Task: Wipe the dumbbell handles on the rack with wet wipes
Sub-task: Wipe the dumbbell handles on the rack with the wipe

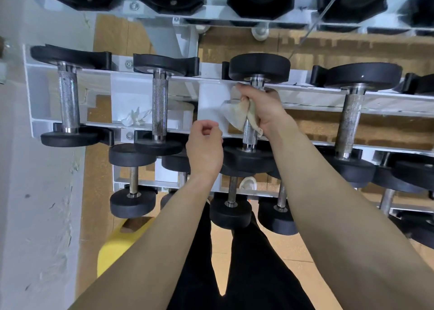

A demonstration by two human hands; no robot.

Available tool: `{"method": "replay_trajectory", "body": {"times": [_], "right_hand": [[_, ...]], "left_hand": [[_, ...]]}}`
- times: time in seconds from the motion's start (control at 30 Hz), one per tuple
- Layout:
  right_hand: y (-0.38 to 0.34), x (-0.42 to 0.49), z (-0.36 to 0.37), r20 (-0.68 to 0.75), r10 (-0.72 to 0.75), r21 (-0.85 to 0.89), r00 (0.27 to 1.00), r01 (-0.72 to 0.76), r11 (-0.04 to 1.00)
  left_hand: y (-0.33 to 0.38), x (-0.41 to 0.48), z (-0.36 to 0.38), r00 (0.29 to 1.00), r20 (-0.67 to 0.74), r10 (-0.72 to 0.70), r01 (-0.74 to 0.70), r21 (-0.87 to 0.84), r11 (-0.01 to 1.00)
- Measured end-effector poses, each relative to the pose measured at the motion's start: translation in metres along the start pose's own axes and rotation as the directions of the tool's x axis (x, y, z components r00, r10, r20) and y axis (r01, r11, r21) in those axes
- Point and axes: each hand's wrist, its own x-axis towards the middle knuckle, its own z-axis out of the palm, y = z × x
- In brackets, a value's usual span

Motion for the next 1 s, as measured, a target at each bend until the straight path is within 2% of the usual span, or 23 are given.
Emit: {"method": "replay_trajectory", "body": {"times": [0.07, 0.17, 0.3, 0.4, 0.47, 0.57, 0.63, 0.73, 0.8, 0.87, 0.93, 1.0], "right_hand": [[0.005, 0.003, 0.002, -0.076, -0.066, -0.024, 0.995, 0.064, 0.998], [0.022, -0.006, -0.003, -0.052, -0.141, -0.255, 0.989, 0.123, 0.959], [0.033, -0.021, -0.017, 0.07, -0.094, -0.6, 0.993, 0.117, 0.792], [0.024, -0.031, -0.026, 0.126, 0.005, -0.73, 0.992, 0.089, 0.678], [0.022, -0.039, -0.039, 0.156, 0.043, -0.71, 0.987, 0.081, 0.7], [0.027, -0.047, -0.058, 0.191, 0.036, -0.504, 0.981, 0.066, 0.861], [0.032, -0.049, -0.063, 0.141, -0.04, -0.445, 0.989, 0.099, 0.89], [0.039, -0.052, -0.06, -0.025, -0.237, -0.484, 0.971, 0.195, 0.853], [0.041, -0.054, -0.054, -0.098, -0.341, -0.498, 0.935, 0.251, 0.83], [0.038, -0.057, -0.048, -0.083, -0.371, -0.469, 0.925, 0.292, 0.833], [0.032, -0.062, -0.042, 0.014, -0.315, -0.398, 0.949, 0.294, 0.869], [0.027, -0.066, -0.04, 0.147, -0.185, -0.266, 0.972, 0.219, 0.939]], "left_hand": [[0.002, -0.005, 0.005, 0.999, 0.033, 0.043, -0.044, 0.017, 0.999], [0.002, -0.012, 0.014, 0.995, 0.057, 0.084, -0.087, 0.055, 0.995], [0.001, -0.011, 0.025, 0.998, -0.025, 0.062, -0.06, 0.093, 0.994], [0.003, -0.007, 0.028, 0.998, -0.019, 0.067, -0.064, 0.138, 0.988], [0.002, -0.002, 0.027, 0.996, 0.05, 0.078, -0.085, 0.143, 0.986], [0.008, 0.009, 0.019, 0.962, 0.273, 0.003, -0.063, 0.211, 0.975], [0.013, 0.017, 0.01, 0.921, 0.387, -0.048, -0.043, 0.221, 0.974], [0.019, 0.018, -0.002, 0.843, 0.535, -0.054, -0.081, 0.226, 0.971], [0.02, 0.016, -0.004, 0.825, 0.564, -0.032, -0.119, 0.23, 0.966], [0.019, 0.013, -0.002, 0.835, 0.55, 0.026, -0.161, 0.198, 0.967], [0.02, 0.01, -0.002, 0.847, 0.527, 0.066, -0.159, 0.132, 0.978], [0.017, 0.01, -0.002, 0.866, 0.489, 0.1, -0.149, 0.062, 0.987]]}}
